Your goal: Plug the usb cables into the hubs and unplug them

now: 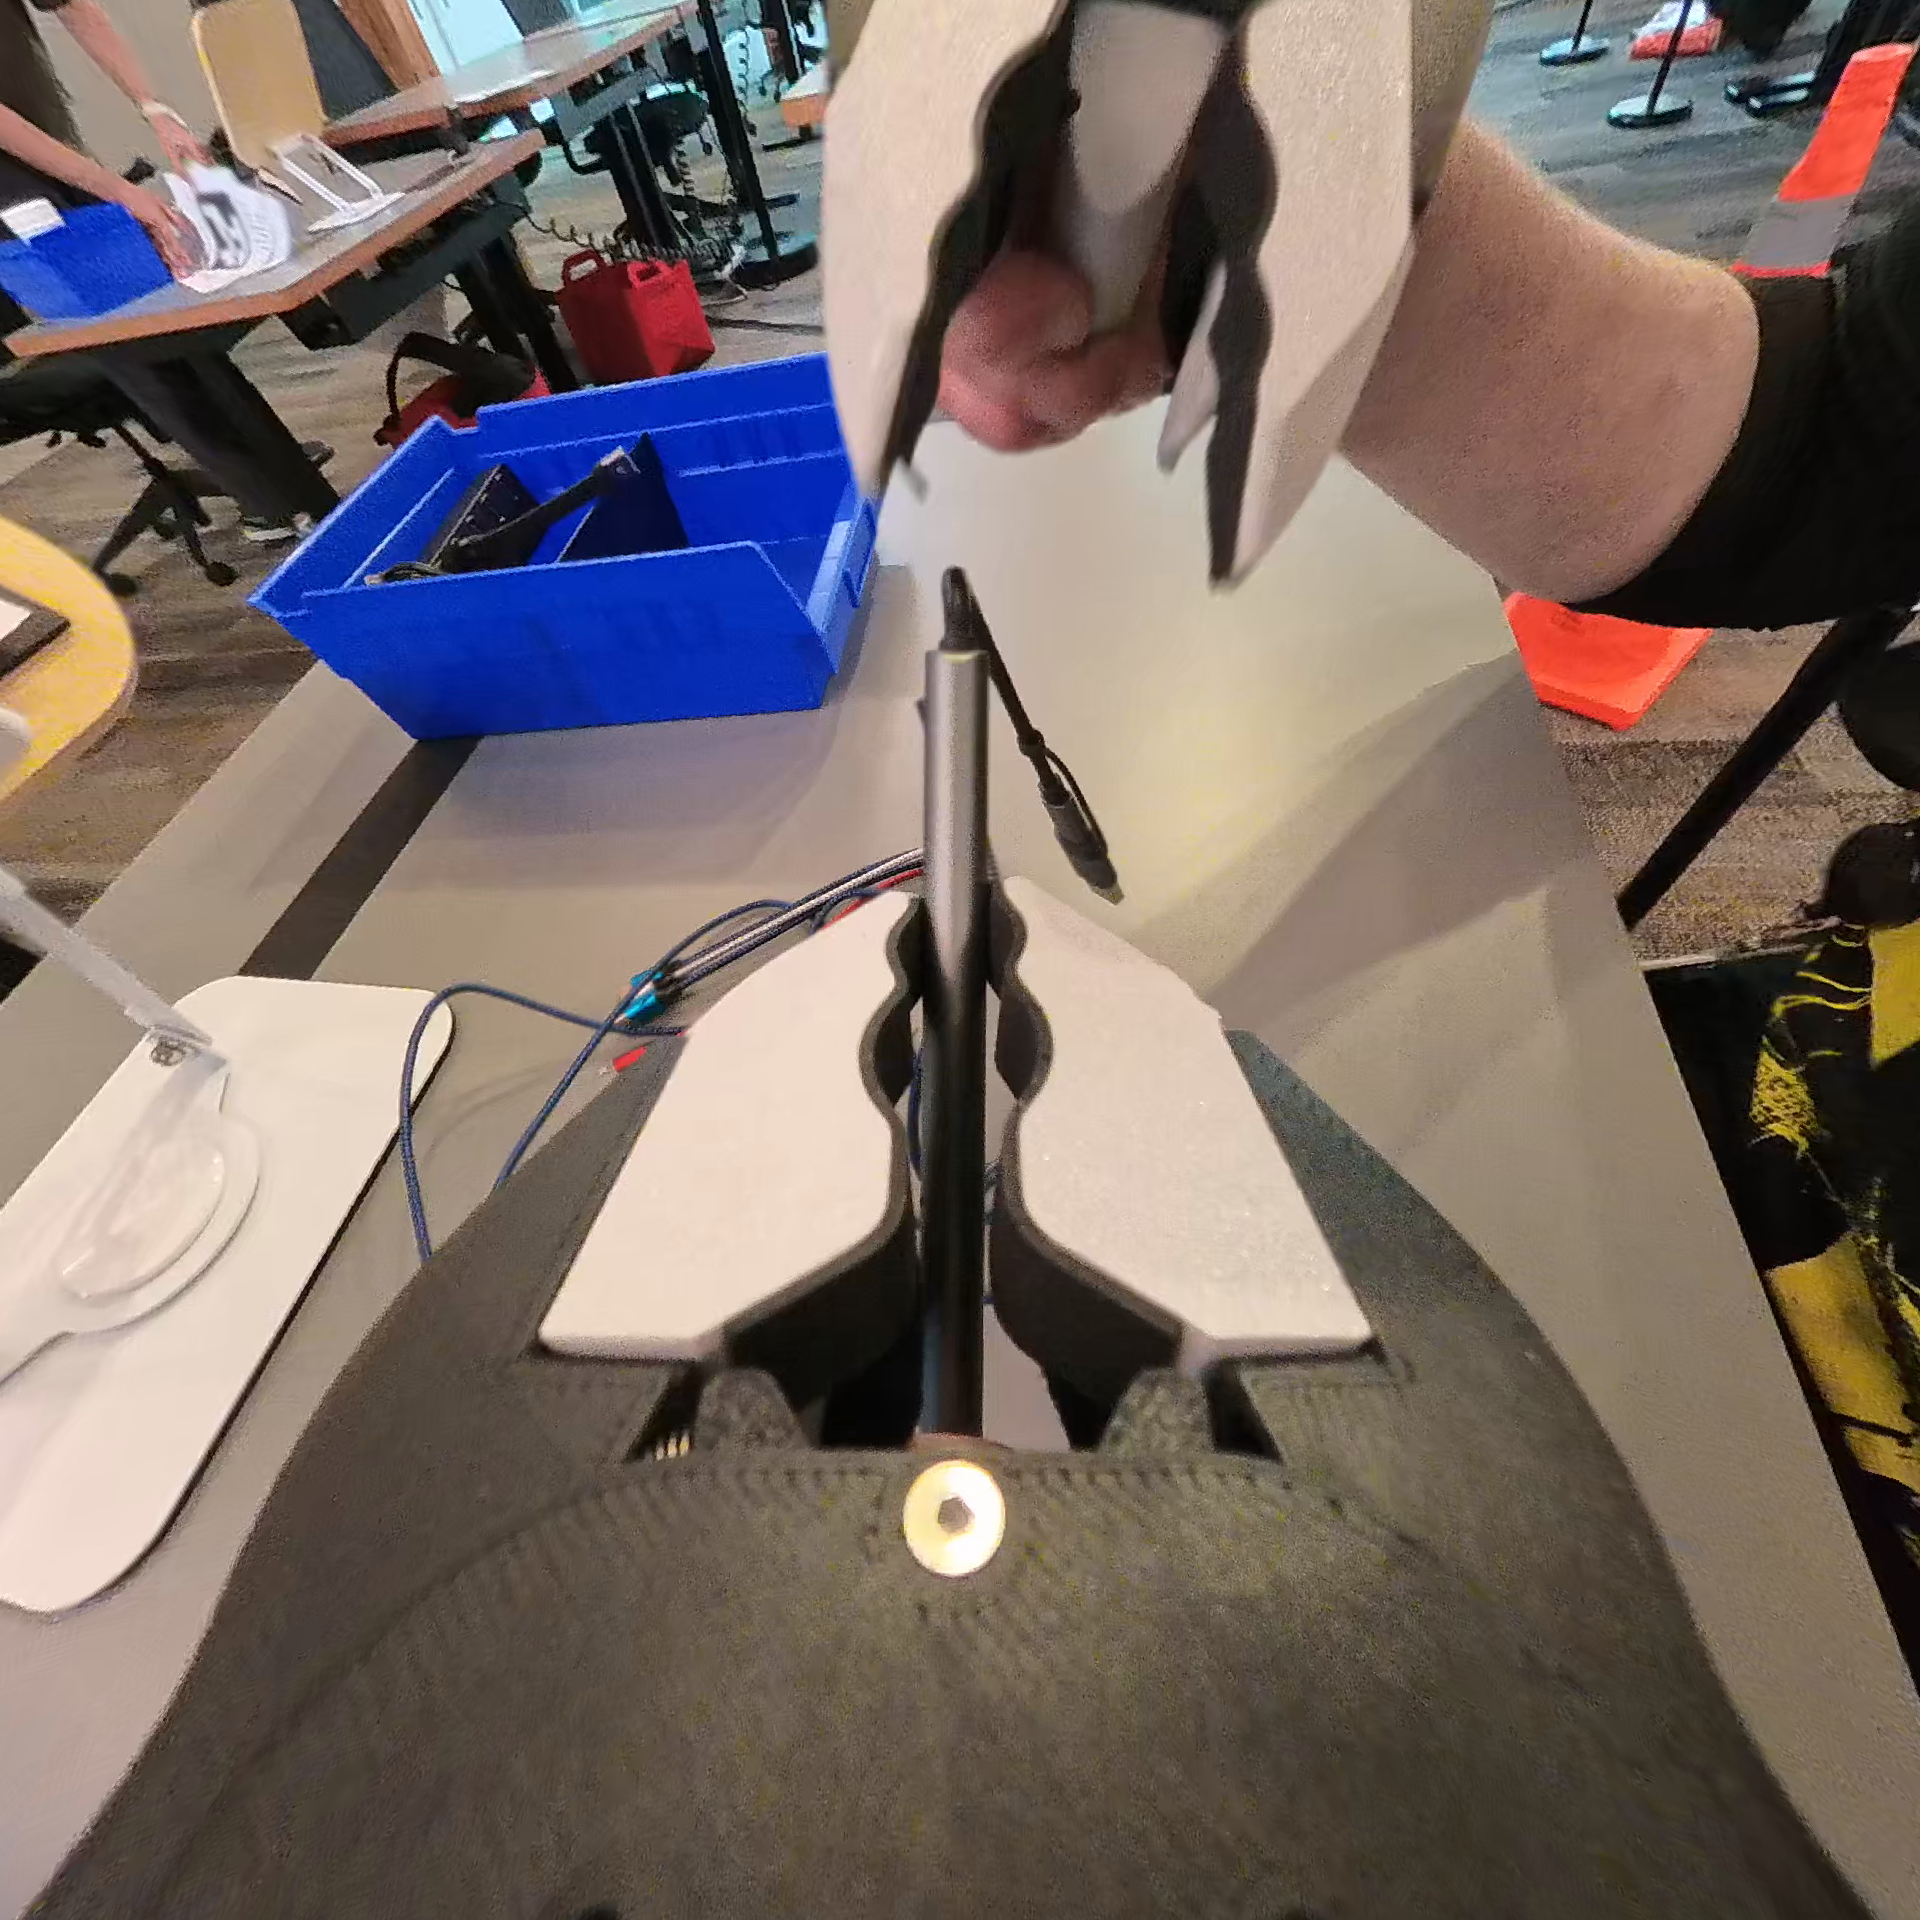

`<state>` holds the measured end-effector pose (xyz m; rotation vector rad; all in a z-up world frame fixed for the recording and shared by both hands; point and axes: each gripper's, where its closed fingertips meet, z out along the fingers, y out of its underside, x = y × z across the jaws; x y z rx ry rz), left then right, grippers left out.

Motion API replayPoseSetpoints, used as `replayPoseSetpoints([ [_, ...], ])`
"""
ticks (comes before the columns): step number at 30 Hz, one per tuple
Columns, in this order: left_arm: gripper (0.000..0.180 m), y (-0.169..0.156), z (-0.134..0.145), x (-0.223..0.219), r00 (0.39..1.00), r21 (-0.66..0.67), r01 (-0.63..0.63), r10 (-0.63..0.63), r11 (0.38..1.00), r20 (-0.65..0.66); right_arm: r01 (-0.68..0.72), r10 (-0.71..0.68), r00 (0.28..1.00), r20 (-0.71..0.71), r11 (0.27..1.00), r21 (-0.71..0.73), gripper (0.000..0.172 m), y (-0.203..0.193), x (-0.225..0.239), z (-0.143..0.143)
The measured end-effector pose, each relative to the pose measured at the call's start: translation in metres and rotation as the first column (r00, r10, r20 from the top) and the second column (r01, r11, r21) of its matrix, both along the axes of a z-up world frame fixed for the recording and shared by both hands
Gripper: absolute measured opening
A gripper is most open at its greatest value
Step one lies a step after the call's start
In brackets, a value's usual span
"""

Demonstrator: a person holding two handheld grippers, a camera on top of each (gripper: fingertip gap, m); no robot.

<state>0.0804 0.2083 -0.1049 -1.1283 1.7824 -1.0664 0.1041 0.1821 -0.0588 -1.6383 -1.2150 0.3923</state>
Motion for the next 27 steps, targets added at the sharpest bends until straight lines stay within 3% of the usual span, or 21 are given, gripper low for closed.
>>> replayPoseSetpoints([
  [4, 0.01, -0.008, -0.006, 0.007, 0.999, 0.037, 0.026, -0.025, 0.999, -0.024, 0.018, -0.012, 0.997, 0.075, 0.997, -0.075, 0.042, 0.017, -0.013, -0.029],
  [7, 0.011, -0.012, -0.012, 0.009, 0.998, 0.064, 0.043, -0.04, 0.997, -0.046, -0.023, 0.031, 0.997, 0.069, 0.993, -0.115, 0.01, 0.016, -0.02, -0.04],
  [11, 0.013, -0.015, -0.012, 0.005, 0.996, 0.045, 0.067, -0.064, 0.997, -0.061, -0.03, 0.038, 0.997, 0.066, 0.993, -0.115, 0.01, 0.012, -0.019, -0.042],
  [12, 0.022, -0.011, -0.009, 0.004, 0.997, 0.037, 0.053, -0.052, 0.998, -0.05, -0.016, 0.022, 0.999, 0.049, 0.994, -0.113, 0.009, 0.013, -0.016, -0.038],
  [15, 0.046, 0.009, 0.013, -0.004, 0.999, -0.021, -0.015, 0.016, 1.0, 0.031, 0.028, -0.029, 1.0, -0.012, 0.996, -0.084, 0.01, 0.014, 0.005, -0.018],
  [19, 0.05, 0.048, 0.028, -0.024, 0.989, -0.07, -0.123, 0.128, 0.99, 0.072, 0.119, -0.12, 0.99, -0.069, 0.993, -0.017, 0.01, 0.015, 0.038, 0.02],
  [23, 0.053, 0.082, 0.012, -0.039, 0.971, -0.091, -0.236, 0.238, 0.967, 0.001, 0.197, -0.199, 0.978, -0.069, 0.98, -0.038, 0.01, 0.024, 0.064, 0.027],
  [27, 0.052, 0.094, -0.024, -0.047, 0.953, -0.074, -0.295, 0.288, 0.953, -0.089, 0.259, -0.262, 0.964, -0.039, 0.964, -0.059, 0.01, 0.035, 0.076, 0.018],
])
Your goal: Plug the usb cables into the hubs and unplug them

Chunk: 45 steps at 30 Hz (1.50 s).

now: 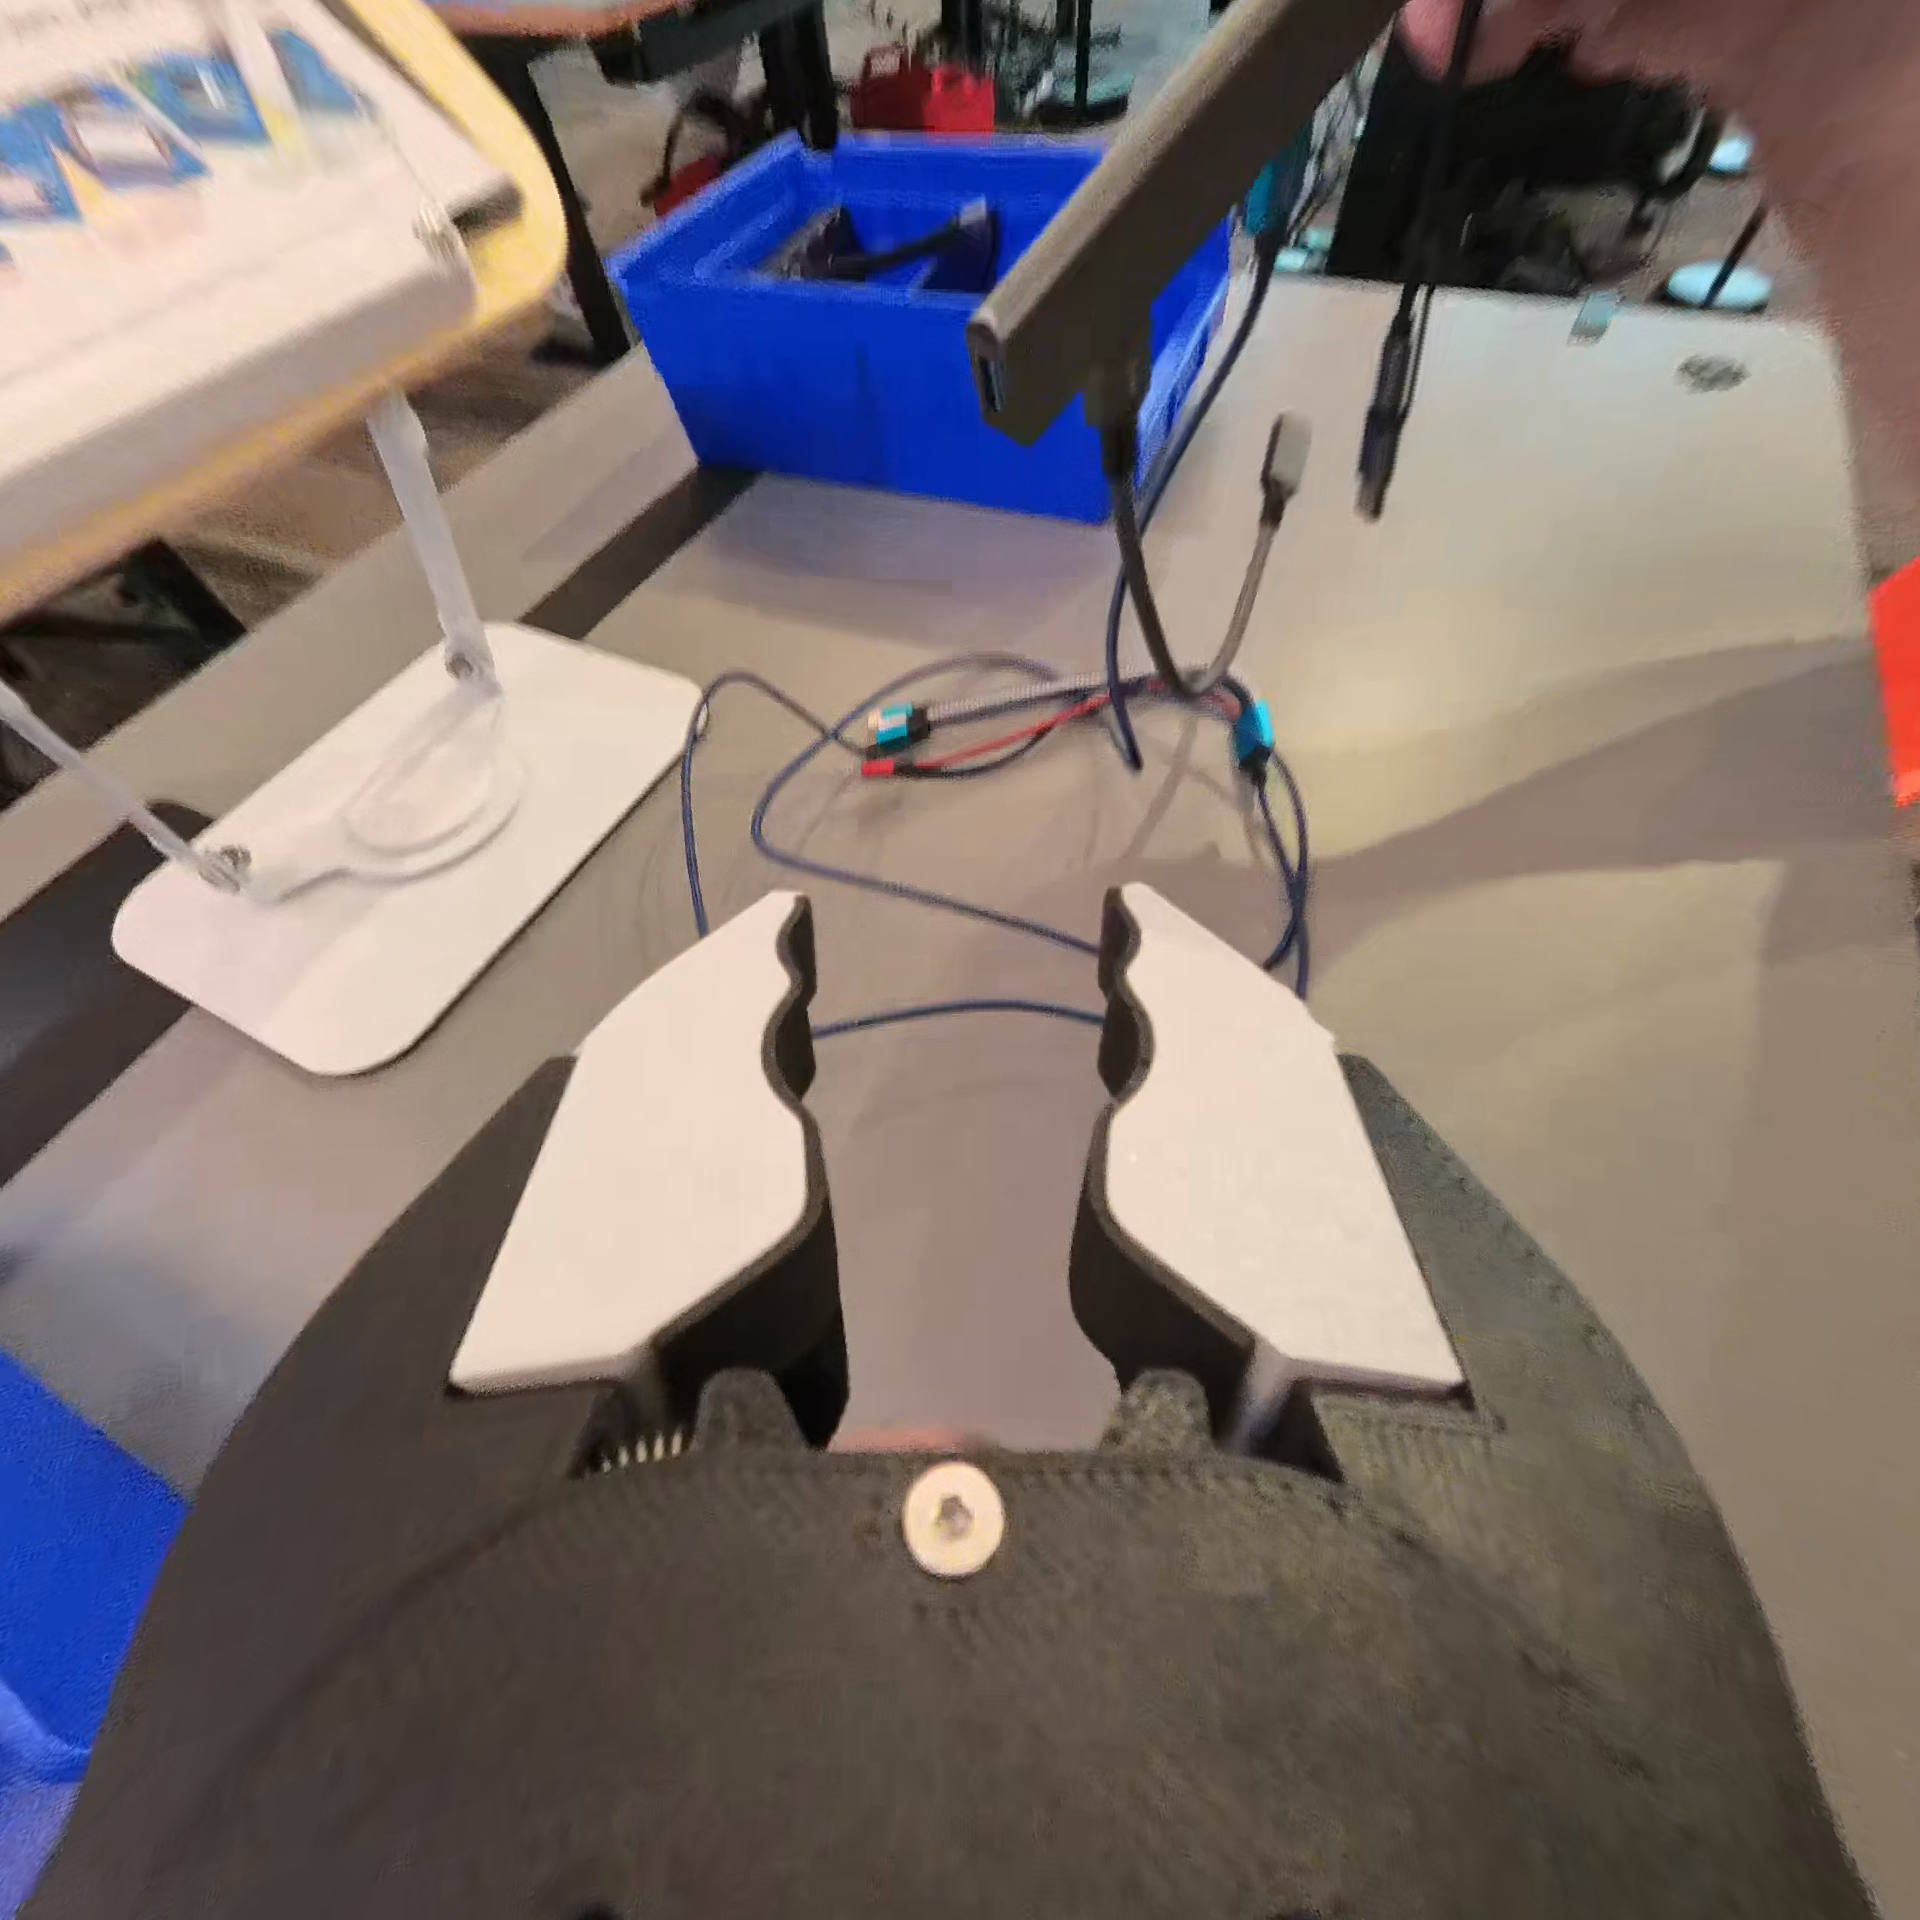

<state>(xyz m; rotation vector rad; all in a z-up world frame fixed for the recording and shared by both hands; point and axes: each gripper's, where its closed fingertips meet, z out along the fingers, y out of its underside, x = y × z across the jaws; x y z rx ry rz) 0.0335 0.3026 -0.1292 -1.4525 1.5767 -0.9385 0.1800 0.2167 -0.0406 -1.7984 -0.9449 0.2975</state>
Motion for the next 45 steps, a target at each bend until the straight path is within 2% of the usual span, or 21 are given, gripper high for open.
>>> replayPoseSetpoints([
  [3, 0.053, 0.002, -0.024, -0.001, 0.998, 0.006, -0.005, 0.006, 1.0, -0.061, 0.038, -0.033, 0.999, 0.043, 0.992, -0.118, 0.01, 0.013, 0.004, -0.032],
  [6, 0.053, 0.0, -0.037, 0.0, 0.996, -0.013, 0.002, -0.004, 1.0, -0.091, 0.082, -0.089, 0.996, -0.012, 0.958, -0.276, 0.01, 0.026, 0.011, -0.068],
  [8, 0.052, -0.002, -0.042, -0.001, 0.995, -0.022, 0.008, -0.01, 1.0, -0.1, 0.136, -0.152, 0.988, -0.023, 0.934, -0.329, 0.012, 0.035, 0.015, -0.086],
  [11, 0.052, -0.005, -0.048, -0.002, 0.995, -0.054, 0.006, -0.012, 0.999, -0.098, 0.246, -0.243, 0.968, 0.062, 0.874, -0.419, 0.032, 0.041, 0.024, -0.124],
  [13, 0.052, -0.006, -0.054, -0.005, 0.994, -0.067, 0.004, -0.011, 0.998, -0.109, 0.314, -0.283, 0.949, 0.138, 0.82, -0.478, 0.065, 0.043, 0.03, -0.152],
  [15, 0.052, -0.008, -0.058, -0.007, 0.994, -0.076, 0.003, -0.012, 0.997, -0.11, 0.386, -0.309, 0.922, 0.234, 0.777, -0.497, 0.081, 0.044, 0.038, -0.179],
  [16, 0.052, -0.01, -0.059, -0.008, 0.994, -0.091, 0.004, -0.014, 0.996, -0.108, 0.403, -0.313, 0.915, 0.255, 0.753, -0.521, 0.095, 0.045, 0.038, -0.192],
  [18, 0.052, -0.012, -0.061, -0.011, 0.994, -0.103, -0.002, -0.009, 0.995, -0.106, 0.44, -0.328, 0.898, 0.294, 0.7, -0.562, 0.105, 0.046, 0.041, -0.215],
  [20, 0.053, -0.014, -0.064, -0.015, 0.994, -0.111, -0.004, -0.009, 0.994, -0.113, 0.463, -0.323, 0.886, 0.333, 0.669, -0.582, 0.102, 0.046, 0.042, -0.232],
  [22, 0.053, -0.015, -0.067, -0.02, 0.993, -0.11, -0.014, 0.001, 0.994, -0.118, 0.469, -0.339, 0.883, 0.324, 0.676, -0.569, 0.106, 0.049, 0.04, -0.233],
  [23, 0.053, -0.016, -0.068, -0.022, 0.993, -0.117, -0.017, 0.003, 0.993, -0.116, 0.452, -0.329, 0.891, 0.312, 0.69, -0.566, 0.098, 0.049, 0.037, -0.231],
  [24, 0.053, -0.016, -0.068, -0.024, 0.993, -0.125, -0.02, 0.006, 0.992, -0.114, 0.428, -0.311, 0.903, 0.295, 0.71, -0.56, 0.069, 0.049, 0.034, -0.229],
  [26, 0.053, -0.018, -0.069, -0.026, 0.994, -0.131, -0.024, 0.01, 0.991, -0.112, 0.392, -0.297, 0.92, 0.258, 0.73, -0.56, 0.048, 0.048, 0.027, -0.227],
  [27, 0.054, -0.018, -0.07, -0.028, 0.993, -0.13, -0.024, 0.009, 0.991, -0.115, 0.361, -0.279, 0.933, 0.228, 0.739, -0.569, 0.018, 0.047, 0.022, -0.227],
  [28, 0.054, -0.018, -0.07, -0.029, 0.993, -0.128, -0.027, 0.012, 0.991, -0.117, 0.346, -0.275, 0.938, 0.209, 0.744, -0.572, 0.011, 0.046, 0.019, -0.227],
  [34, 0.055, -0.015, -0.073, -0.035, 0.992, -0.126, -0.051, 0.036, 0.991, -0.117, 0.292, -0.266, 0.956, 0.125, 0.814, -0.502, 0.005, 0.046, 0.012, -0.216],
  [40, 0.055, -0.007, -0.071, -0.037, 0.993, -0.13, -0.071, 0.058, 0.989, -0.102, 0.302, -0.296, 0.952, 0.074, 0.882, -0.362, 0.005, 0.046, 0.022, -0.156],
  [45, 0.055, -0.004, -0.071, -0.038, 0.992, -0.119, -0.08, 0.068, 0.99, -0.102, 0.318, -0.313, 0.947, 0.067, 0.901, -0.295, 0.004, 0.044, 0.038, -0.123],
])
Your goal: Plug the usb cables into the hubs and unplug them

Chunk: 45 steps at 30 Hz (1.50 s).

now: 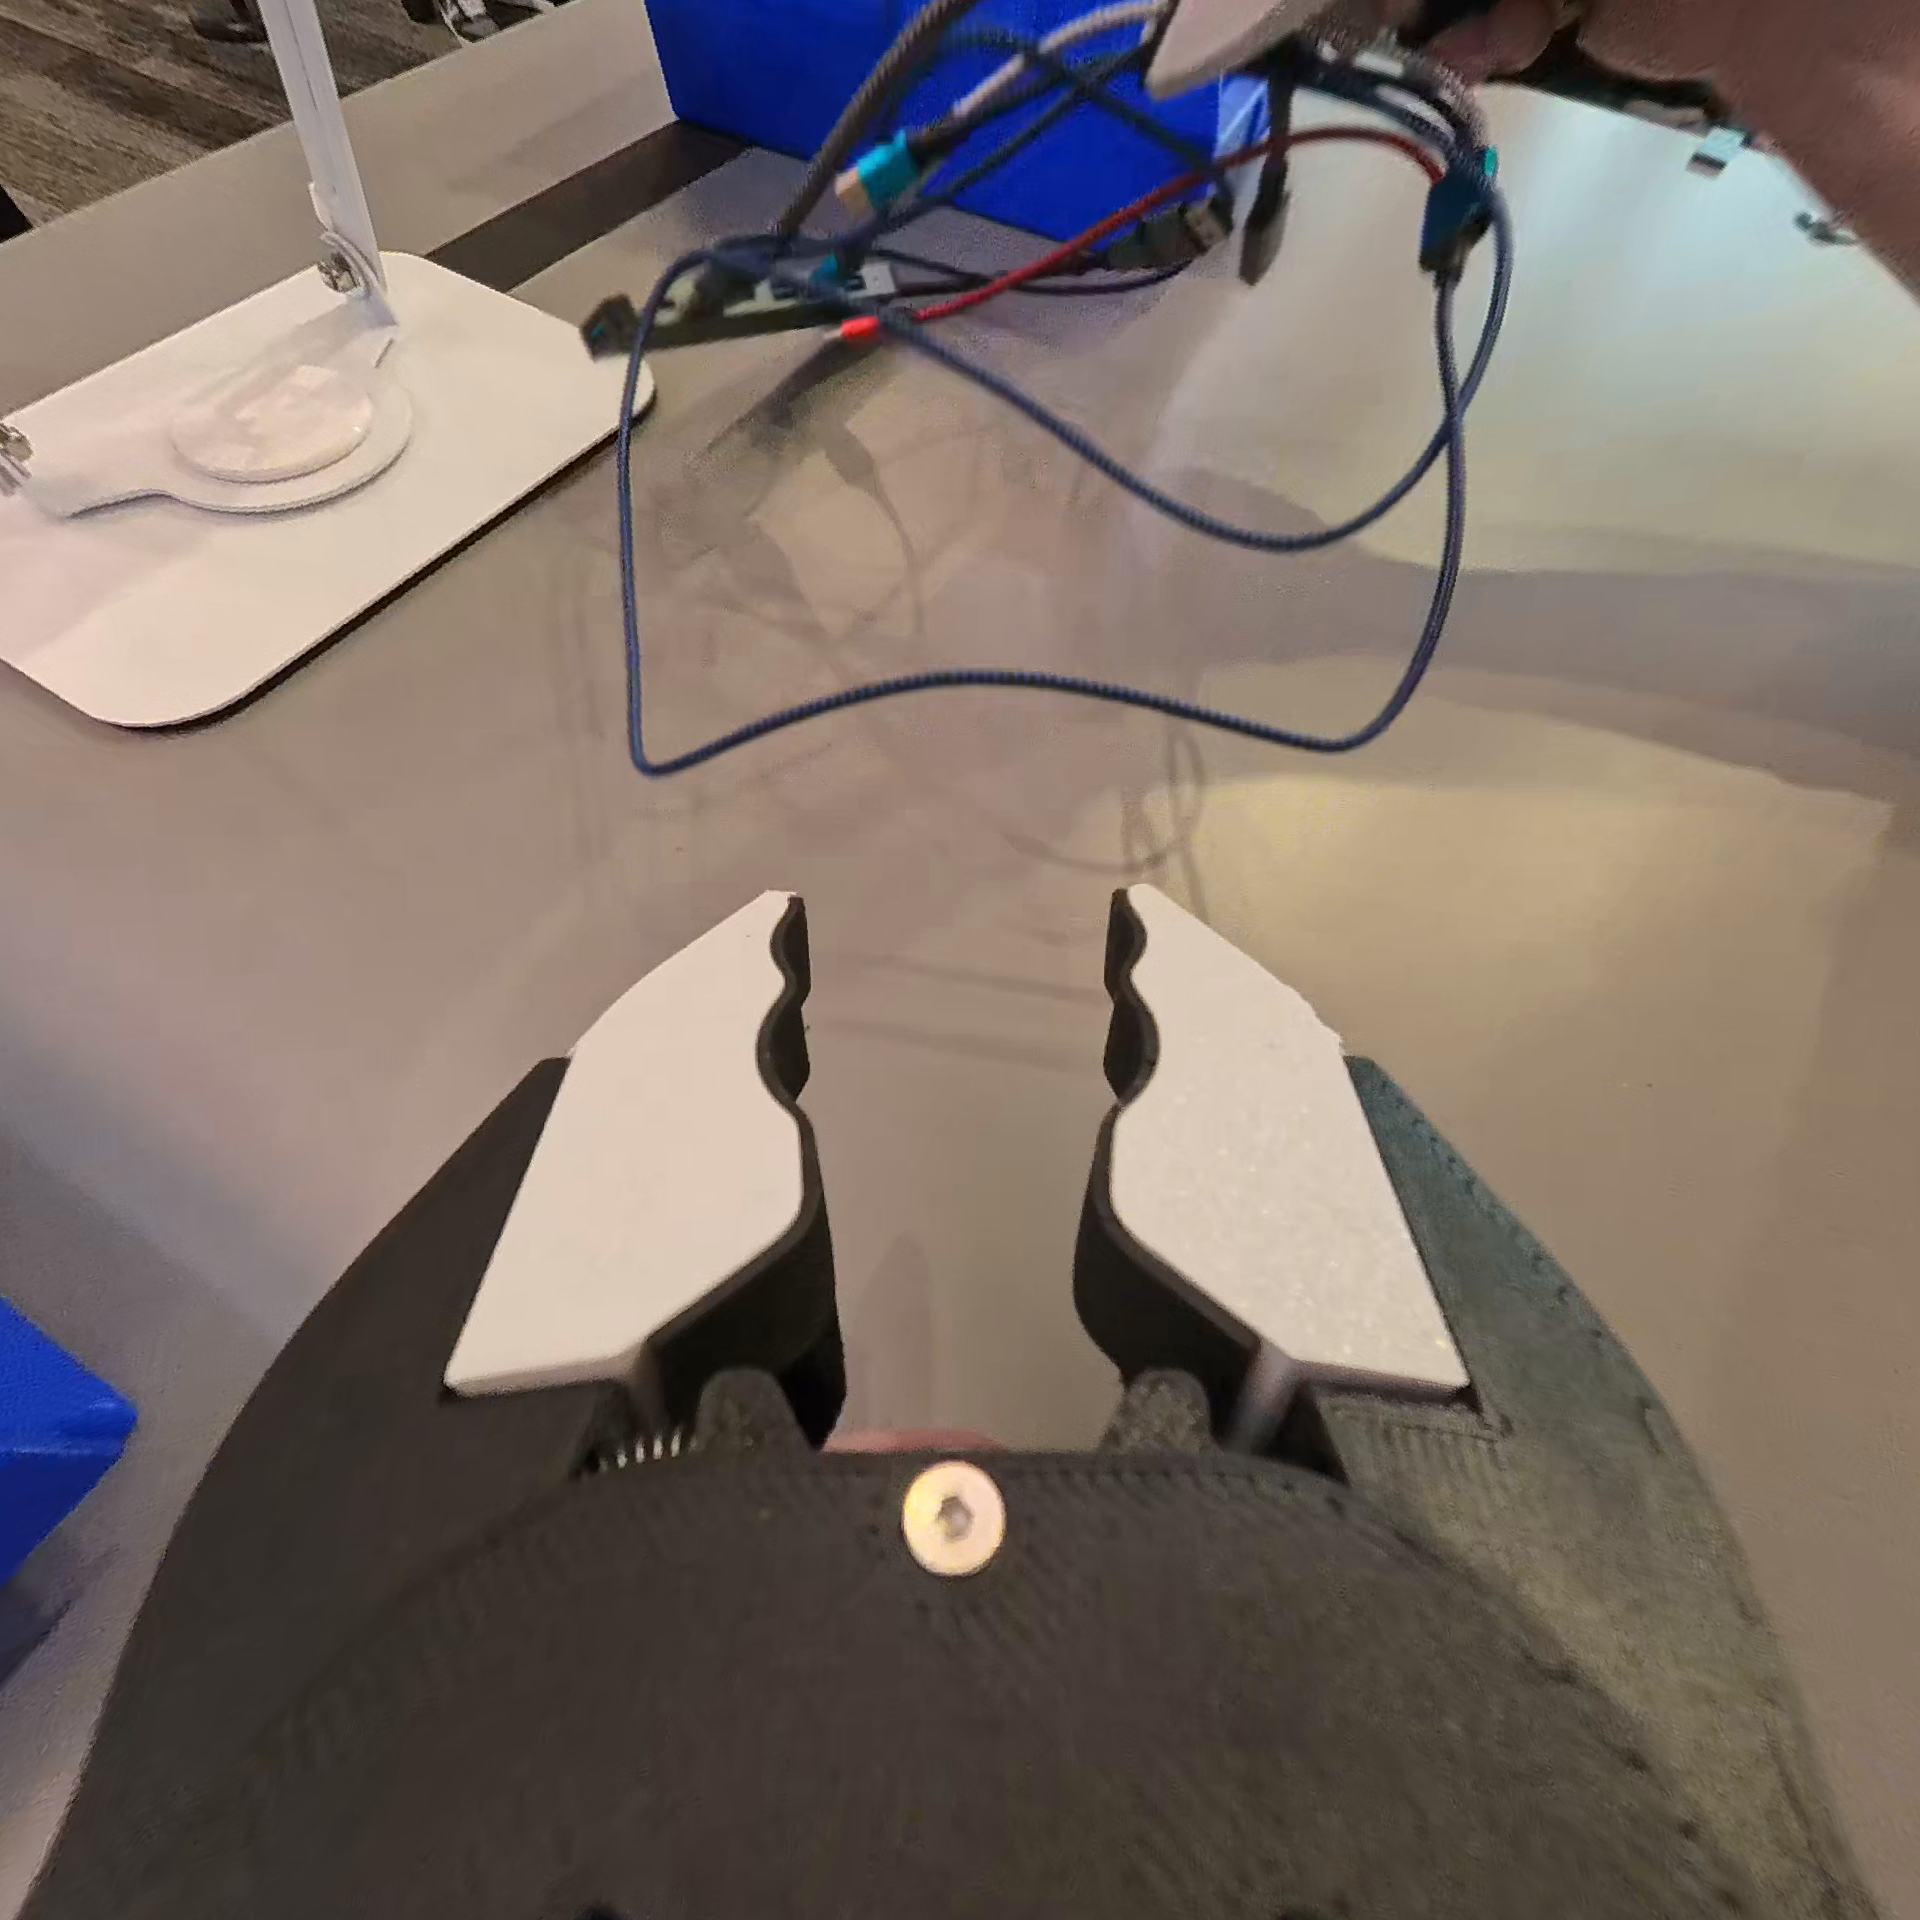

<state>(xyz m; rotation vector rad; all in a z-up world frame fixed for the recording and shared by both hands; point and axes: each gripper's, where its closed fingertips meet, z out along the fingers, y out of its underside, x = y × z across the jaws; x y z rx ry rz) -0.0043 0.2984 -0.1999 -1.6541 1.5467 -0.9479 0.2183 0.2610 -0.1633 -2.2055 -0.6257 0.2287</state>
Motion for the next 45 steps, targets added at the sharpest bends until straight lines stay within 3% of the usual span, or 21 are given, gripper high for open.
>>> replayPoseSetpoints([
  [7, 0.055, 0.003, 0.001, 0.0, 1.0, 0.005, -0.012, 0.012, 1.0, 0.006, 0.02, -0.015, 0.999, -0.039, 0.99, 0.137, 0.004, -0.001, 0.021, 0.069],
  [15, 0.056, 0.006, -0.004, -0.002, 1.0, 0.005, -0.018, 0.018, 1.0, -0.004, 0.082, -0.067, 0.996, -0.064, 0.962, 0.261, 0.004, -0.009, 0.075, 0.176],
  [20, 0.056, 0.007, -0.009, -0.003, 1.0, 0.003, -0.02, 0.02, 1.0, -0.02, 0.112, -0.103, 0.993, -0.053, 0.97, 0.214, 0.004, 0.0, 0.134, 0.214],
  [26, 0.057, 0.009, -0.02, -0.002, 0.999, -0.01, -0.021, 0.021, 1.0, -0.047, 0.069, -0.073, 0.995, -0.075, 0.996, -0.05, 0.005, 0.018, 0.201, 0.19],
  [31, 0.057, 0.01, -0.032, 0.002, 0.997, -0.034, -0.022, 0.019, 0.999, -0.077, 0.014, -0.059, 0.968, -0.245, 0.983, -0.181, 0.005, 0.044, 0.241, 0.16],
  [36, 0.058, 0.013, -0.043, 0.002, 0.994, -0.046, -0.034, 0.029, 0.998, -0.108, 0.062, -0.162, 0.935, -0.317, 0.951, -0.303, 0.005, 0.073, 0.292, 0.116],
  [41, 0.058, 0.019, -0.045, 0.004, 0.992, -0.062, -0.044, 0.037, 0.997, -0.117, 0.148, -0.232, 0.954, -0.191, 0.915, -0.375, 0.004, 0.091, 0.335, 0.075],
  [45, 0.058, 0.019, -0.047, 0.009, 0.991, -0.048, -0.035, 0.029, 0.998, -0.134, 0.164, -0.172, 0.985, 0.016, 0.906, -0.39, 0.005, 0.099, 0.349, 0.05],
])
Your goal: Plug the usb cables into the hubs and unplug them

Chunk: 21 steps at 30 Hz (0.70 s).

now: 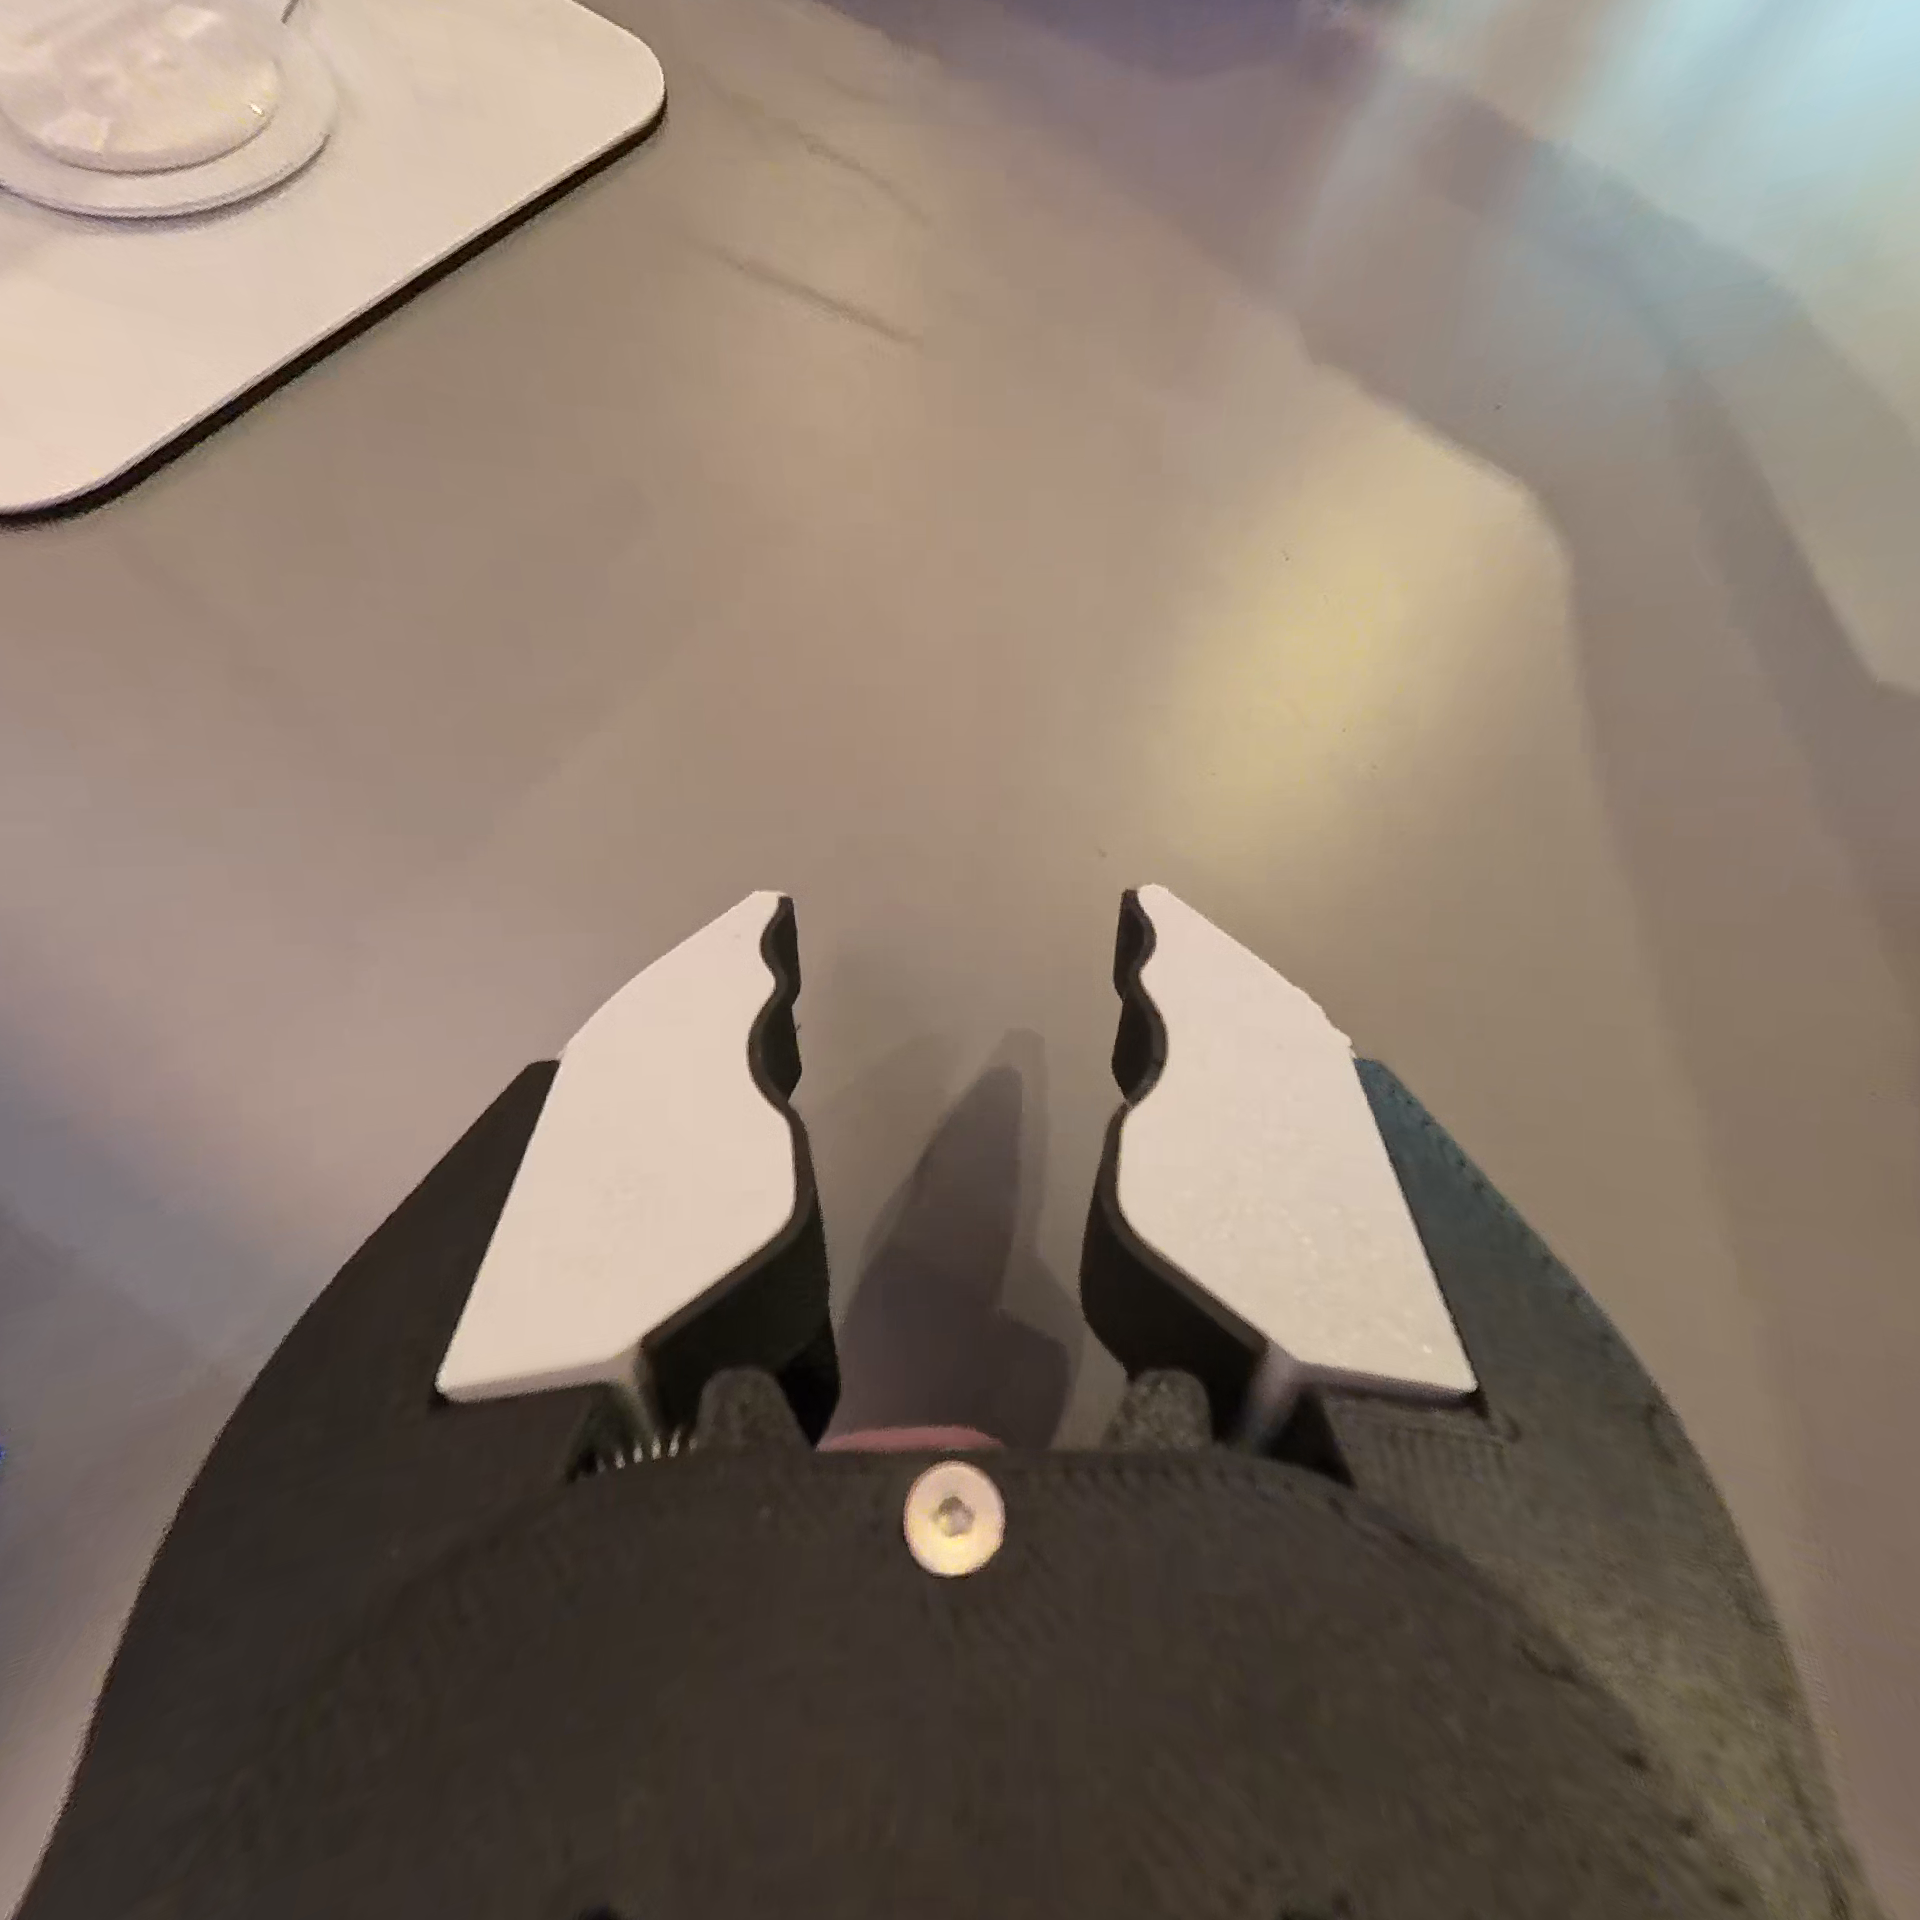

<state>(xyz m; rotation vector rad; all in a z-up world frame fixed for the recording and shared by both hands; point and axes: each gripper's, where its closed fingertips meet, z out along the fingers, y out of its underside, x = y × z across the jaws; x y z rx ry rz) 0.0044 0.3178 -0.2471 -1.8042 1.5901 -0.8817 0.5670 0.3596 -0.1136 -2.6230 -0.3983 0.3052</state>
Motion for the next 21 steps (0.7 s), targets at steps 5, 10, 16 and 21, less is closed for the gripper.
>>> replayPoseSetpoints([
  [5, 0.058, -0.002, -0.004, 0.003, 0.999, 0.04, 0.018, -0.017, 0.999, -0.032, -0.083, 0.091, 0.972, 0.215, 0.995, -0.046, 0.005, 0.006, 0.009, -0.032],
  [10, 0.058, -0.002, -0.005, 0.003, 0.999, 0.044, 0.018, -0.017, 0.999, -0.036, -0.11, 0.13, 0.953, 0.274, 0.99, -0.084, 0.005, 0.005, 0.007, -0.057],
  [16, 0.059, -0.002, -0.007, 0.003, 0.999, 0.05, 0.022, -0.019, 0.999, -0.049, -0.022, 0.081, 0.945, 0.318, 0.983, -0.184, 0.005, -0.009, 0.017, -0.102],
  [21, 0.06, -0.002, -0.008, 0.004, 0.998, 0.054, 0.021, -0.018, 0.998, -0.057, 0.032, 0.168, 0.884, 0.436, 0.909, -0.417, 0.006, -0.031, 0.024, -0.14],
])
